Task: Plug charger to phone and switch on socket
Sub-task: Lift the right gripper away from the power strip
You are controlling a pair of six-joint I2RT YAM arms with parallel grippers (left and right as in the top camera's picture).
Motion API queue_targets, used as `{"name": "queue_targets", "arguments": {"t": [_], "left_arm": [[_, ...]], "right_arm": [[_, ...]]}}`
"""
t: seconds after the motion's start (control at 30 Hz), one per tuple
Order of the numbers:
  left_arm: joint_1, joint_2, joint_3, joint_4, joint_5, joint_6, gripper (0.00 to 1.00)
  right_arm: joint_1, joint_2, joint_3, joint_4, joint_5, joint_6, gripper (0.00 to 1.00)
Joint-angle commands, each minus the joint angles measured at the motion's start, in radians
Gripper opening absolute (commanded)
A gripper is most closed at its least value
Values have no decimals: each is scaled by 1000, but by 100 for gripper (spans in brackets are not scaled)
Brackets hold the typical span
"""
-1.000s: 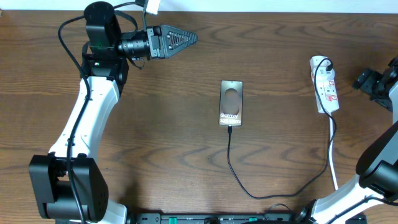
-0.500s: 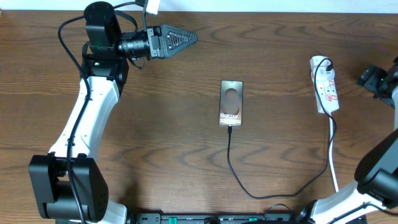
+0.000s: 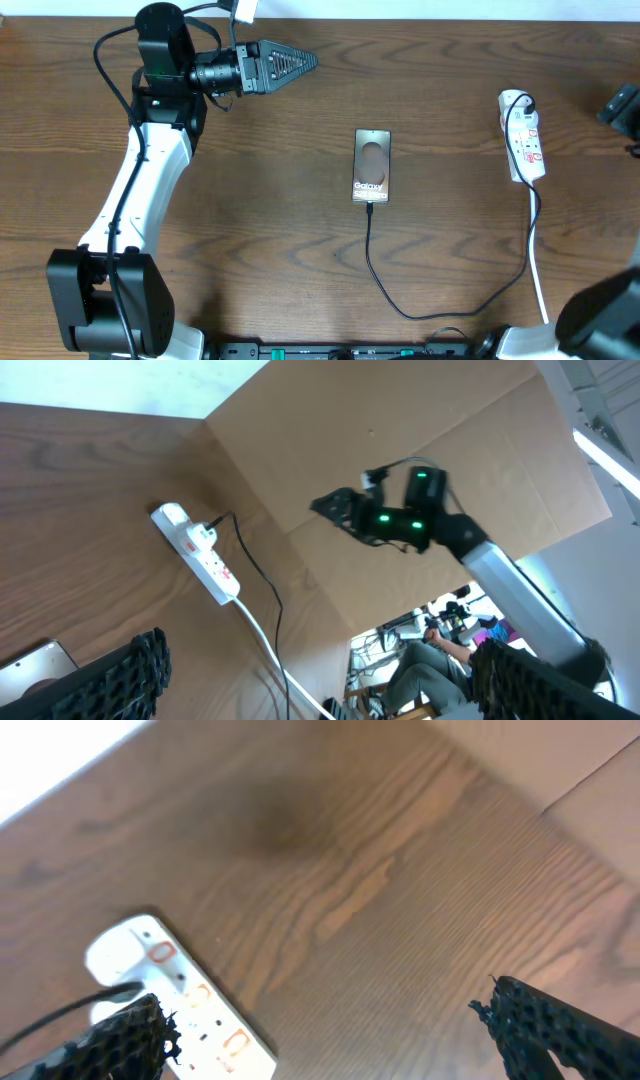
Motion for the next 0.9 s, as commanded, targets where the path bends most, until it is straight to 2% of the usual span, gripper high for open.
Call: {"name": "queue_targets", "arguments": {"t": [0.0, 0.2, 0.53, 0.87], "left_arm": [[3, -13, 0, 3, 10, 6, 97], [3, -13, 0, 3, 10, 6, 97], [3, -13, 0, 3, 10, 6, 97], [3, -13, 0, 3, 10, 6, 97]], "right_arm": [[35, -122, 8, -1, 14, -14, 99], [149, -253, 6, 0, 14, -14, 99], [459, -381, -21, -5, 14, -14, 99], [560, -409, -34, -8, 14, -14, 99]]}}
